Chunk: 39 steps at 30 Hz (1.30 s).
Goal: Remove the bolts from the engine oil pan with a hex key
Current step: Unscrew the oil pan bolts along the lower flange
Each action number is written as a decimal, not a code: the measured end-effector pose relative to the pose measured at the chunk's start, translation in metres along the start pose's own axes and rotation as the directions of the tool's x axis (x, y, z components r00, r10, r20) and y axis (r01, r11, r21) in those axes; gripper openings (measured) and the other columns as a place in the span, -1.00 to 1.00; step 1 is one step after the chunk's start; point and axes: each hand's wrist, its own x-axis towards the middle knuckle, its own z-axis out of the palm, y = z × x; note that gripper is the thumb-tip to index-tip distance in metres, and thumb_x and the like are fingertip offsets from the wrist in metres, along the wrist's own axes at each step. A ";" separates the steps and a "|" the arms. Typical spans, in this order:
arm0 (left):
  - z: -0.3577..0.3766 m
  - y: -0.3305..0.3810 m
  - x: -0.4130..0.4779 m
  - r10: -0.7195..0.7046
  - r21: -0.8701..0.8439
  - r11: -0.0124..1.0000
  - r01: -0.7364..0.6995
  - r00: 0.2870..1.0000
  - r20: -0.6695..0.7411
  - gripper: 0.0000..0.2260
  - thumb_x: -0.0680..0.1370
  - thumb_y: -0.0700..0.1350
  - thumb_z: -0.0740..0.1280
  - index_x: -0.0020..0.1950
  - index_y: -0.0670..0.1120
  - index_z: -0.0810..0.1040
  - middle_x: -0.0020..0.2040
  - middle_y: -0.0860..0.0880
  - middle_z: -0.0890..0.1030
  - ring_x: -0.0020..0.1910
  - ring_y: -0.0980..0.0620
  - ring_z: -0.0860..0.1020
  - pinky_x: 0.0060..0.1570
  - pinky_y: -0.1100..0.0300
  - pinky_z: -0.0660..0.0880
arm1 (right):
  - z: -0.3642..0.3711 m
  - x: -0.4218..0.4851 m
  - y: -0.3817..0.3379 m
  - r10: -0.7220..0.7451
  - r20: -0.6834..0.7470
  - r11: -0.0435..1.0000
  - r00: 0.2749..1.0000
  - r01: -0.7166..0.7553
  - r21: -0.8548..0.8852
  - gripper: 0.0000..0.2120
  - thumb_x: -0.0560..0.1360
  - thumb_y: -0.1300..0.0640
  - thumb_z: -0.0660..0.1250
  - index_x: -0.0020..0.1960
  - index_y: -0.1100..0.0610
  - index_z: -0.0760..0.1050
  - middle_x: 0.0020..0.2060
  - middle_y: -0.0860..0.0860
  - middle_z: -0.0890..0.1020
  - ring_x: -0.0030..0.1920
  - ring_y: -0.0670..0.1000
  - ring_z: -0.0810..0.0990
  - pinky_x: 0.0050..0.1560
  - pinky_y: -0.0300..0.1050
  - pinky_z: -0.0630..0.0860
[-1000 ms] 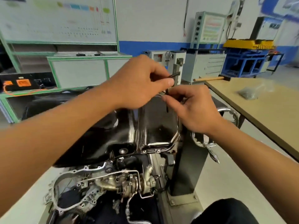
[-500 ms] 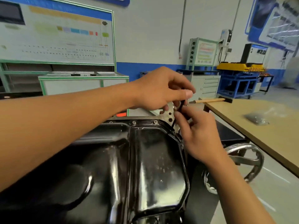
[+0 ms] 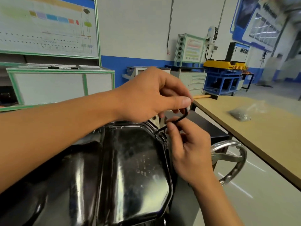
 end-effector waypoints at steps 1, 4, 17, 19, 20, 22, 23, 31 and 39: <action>-0.001 0.000 -0.002 -0.007 0.015 1.000 0.007 1.000 -0.003 -0.92 0.54 -0.15 0.41 0.00 -0.02 0.66 -0.18 0.00 0.73 -0.21 -0.01 0.68 -0.34 0.23 0.58 | 0.001 -0.001 0.000 -0.001 0.000 1.000 1.000 0.001 -0.006 -0.89 0.59 0.22 0.29 -0.06 0.18 0.59 -0.30 -0.09 0.53 -0.30 -0.10 0.50 -0.25 -0.26 0.38; -0.003 -0.002 -0.006 -0.029 0.040 0.999 0.030 1.000 -0.008 -0.93 0.52 -0.16 0.44 -0.02 -0.04 0.67 -0.21 0.00 0.72 -0.27 0.07 0.64 -0.36 0.23 0.57 | 0.004 -0.005 0.000 0.007 -0.010 1.000 1.000 -0.007 -0.016 -0.90 0.59 0.23 0.30 -0.01 0.15 0.60 -0.27 -0.13 0.53 -0.28 -0.16 0.50 -0.21 -0.36 0.35; -0.056 0.029 -0.031 -0.032 0.007 0.999 0.034 0.980 -0.198 -0.96 0.49 -0.20 0.47 -0.11 -0.11 0.64 -0.31 0.01 0.70 -0.28 0.13 0.65 -0.36 0.26 0.53 | 0.040 0.041 -0.055 -0.047 0.059 0.996 0.997 0.043 0.075 -0.81 0.58 0.13 0.31 -0.14 0.19 0.59 -0.35 -0.06 0.56 -0.34 -0.04 0.50 -0.30 -0.25 0.38; -0.082 0.043 -0.053 0.003 -0.002 1.000 -0.003 0.949 -0.316 -0.96 0.48 -0.19 0.46 -0.12 -0.09 0.63 -0.33 0.04 0.68 -0.30 0.15 0.63 -0.36 0.28 0.52 | 0.057 0.070 -0.087 -0.121 0.171 0.983 0.978 0.093 0.160 -0.75 0.58 0.10 0.31 -0.21 0.22 0.57 -0.39 0.01 0.58 -0.35 -0.04 0.51 -0.32 -0.17 0.41; -0.097 0.050 -0.067 0.020 -0.010 1.000 -0.026 0.924 -0.381 -0.96 0.46 -0.17 0.46 -0.13 -0.08 0.62 -0.34 0.05 0.67 -0.31 0.16 0.62 -0.37 0.29 0.52 | 0.068 0.083 -0.104 -0.155 0.207 0.971 0.966 0.111 0.210 -0.74 0.58 0.10 0.32 -0.23 0.22 0.56 -0.40 0.02 0.58 -0.36 -0.08 0.50 -0.32 -0.18 0.41; -0.125 0.063 -0.097 0.054 -0.015 0.997 -0.071 0.865 -0.499 -0.94 0.43 -0.14 0.46 -0.13 -0.08 0.62 -0.34 0.07 0.67 -0.32 0.16 0.62 -0.36 0.29 0.52 | 0.092 0.100 -0.136 -0.217 0.234 0.945 0.948 0.144 0.292 -0.73 0.56 0.12 0.34 -0.27 0.19 0.55 -0.43 -0.01 0.55 -0.39 -0.15 0.44 -0.31 -0.29 0.34; -0.137 0.067 -0.113 0.067 -0.007 0.996 -0.084 0.835 -0.546 -0.93 0.43 -0.13 0.46 -0.13 -0.08 0.61 -0.34 0.07 0.67 -0.33 0.15 0.62 -0.35 0.27 0.53 | 0.105 0.104 -0.150 -0.247 0.237 0.933 0.940 0.164 0.320 -0.74 0.56 0.12 0.35 -0.29 0.17 0.54 -0.44 -0.04 0.54 -0.40 -0.16 0.44 -0.31 -0.33 0.32; -0.170 0.050 -0.213 0.055 0.082 0.997 0.008 0.684 -0.728 -0.94 0.44 -0.26 0.46 -0.14 -0.12 0.63 -0.35 0.04 0.69 -0.38 0.16 0.62 -0.33 0.28 0.57 | 0.190 0.092 -0.191 -0.261 0.354 0.926 0.898 0.129 0.355 -0.80 0.55 0.20 0.41 -0.24 0.22 0.59 -0.41 0.08 0.61 -0.37 0.06 0.52 -0.30 -0.12 0.42; -0.188 -0.007 -0.260 -0.274 -0.214 0.962 0.172 0.656 -0.703 -0.79 0.55 -0.34 0.35 0.10 -0.09 0.62 -0.03 -0.09 0.73 0.02 -0.01 0.68 -0.13 0.19 0.61 | 0.214 0.097 -0.180 -0.163 0.645 0.987 0.747 0.116 0.115 -0.83 0.57 0.15 0.37 -0.15 0.20 0.63 -0.31 0.09 0.68 -0.25 0.12 0.62 -0.12 0.07 0.50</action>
